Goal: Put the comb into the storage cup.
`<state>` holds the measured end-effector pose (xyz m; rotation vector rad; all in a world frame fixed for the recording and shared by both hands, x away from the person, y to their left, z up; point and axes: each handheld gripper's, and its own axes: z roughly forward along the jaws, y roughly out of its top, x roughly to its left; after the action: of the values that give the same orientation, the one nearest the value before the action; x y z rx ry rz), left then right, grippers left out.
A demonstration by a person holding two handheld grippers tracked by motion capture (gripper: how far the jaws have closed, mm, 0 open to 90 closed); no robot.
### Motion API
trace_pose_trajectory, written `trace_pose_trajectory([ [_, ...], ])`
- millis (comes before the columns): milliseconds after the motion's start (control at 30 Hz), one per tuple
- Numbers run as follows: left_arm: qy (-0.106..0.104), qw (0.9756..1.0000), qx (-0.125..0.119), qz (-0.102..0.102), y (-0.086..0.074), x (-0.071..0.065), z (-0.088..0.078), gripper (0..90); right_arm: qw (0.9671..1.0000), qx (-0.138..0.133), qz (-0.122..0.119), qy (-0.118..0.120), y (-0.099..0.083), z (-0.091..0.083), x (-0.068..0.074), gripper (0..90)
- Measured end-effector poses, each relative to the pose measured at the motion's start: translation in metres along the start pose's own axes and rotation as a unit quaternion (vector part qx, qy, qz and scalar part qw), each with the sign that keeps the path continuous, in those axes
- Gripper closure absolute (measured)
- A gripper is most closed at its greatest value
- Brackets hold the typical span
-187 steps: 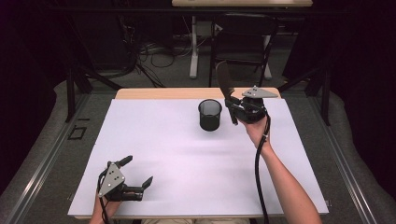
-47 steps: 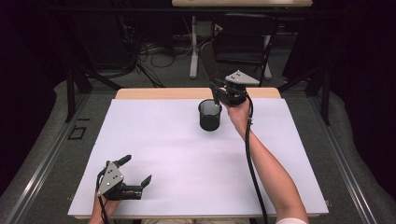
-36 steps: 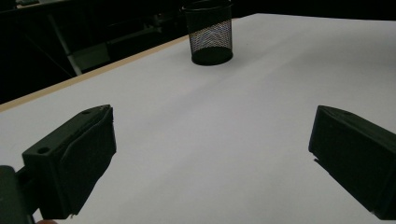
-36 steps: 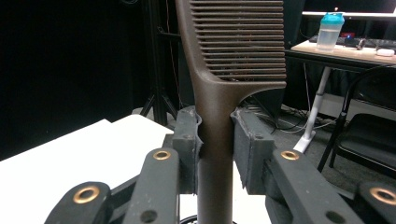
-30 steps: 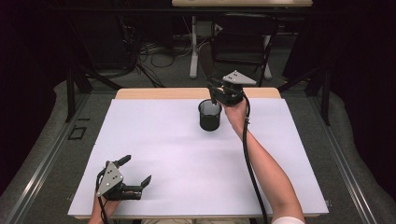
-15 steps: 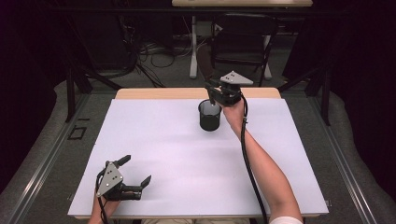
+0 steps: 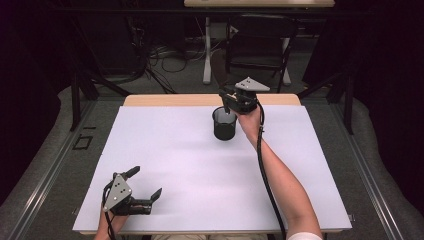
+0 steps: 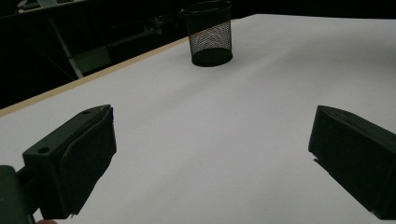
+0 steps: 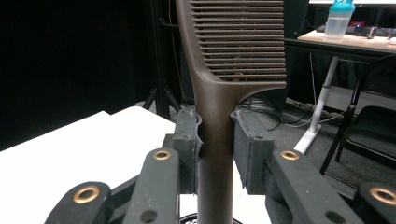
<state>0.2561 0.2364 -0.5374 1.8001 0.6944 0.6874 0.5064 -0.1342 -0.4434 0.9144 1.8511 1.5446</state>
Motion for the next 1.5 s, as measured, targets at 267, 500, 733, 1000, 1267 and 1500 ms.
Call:
trace_pose_trajectory([
  [267, 0.002, 1.0, -0.001, -0.001, 0.0, 0.001, 0.0, 1.0, 1.0, 0.008, -0.003, 0.003, -0.004, 0.005, 0.002, 72.5],
  [500, 0.002, 1.0, -0.001, 0.0, 0.0, 0.001, 0.0, 1.1, 0.9999, 0.015, -0.002, 0.007, -0.009, 0.01, 0.001, 72.5],
  [733, 0.003, 1.0, -0.002, -0.001, 0.0, 0.001, -0.001, 1.1, 0.9997, 0.021, -0.001, 0.009, -0.012, 0.013, 0.001, 72.5],
  [1000, 0.004, 1.0, -0.004, -0.001, 0.0, 0.001, 0.0, 1.1, 0.9997, 0.025, -0.003, 0.009, -0.015, 0.014, -0.001, 72.5],
  [1267, 0.002, 1.0, -0.004, 0.001, 0.001, 0.0, -0.001, 1.1, 0.9994, 0.033, -0.002, 0.007, -0.019, 0.015, -0.003, 72.5],
  [1500, 0.004, 1.0, -0.003, 0.004, 0.001, 0.0, -0.002, 1.1, 0.9993, 0.036, -0.004, 0.006, -0.022, 0.016, 0.0, 72.4],
])
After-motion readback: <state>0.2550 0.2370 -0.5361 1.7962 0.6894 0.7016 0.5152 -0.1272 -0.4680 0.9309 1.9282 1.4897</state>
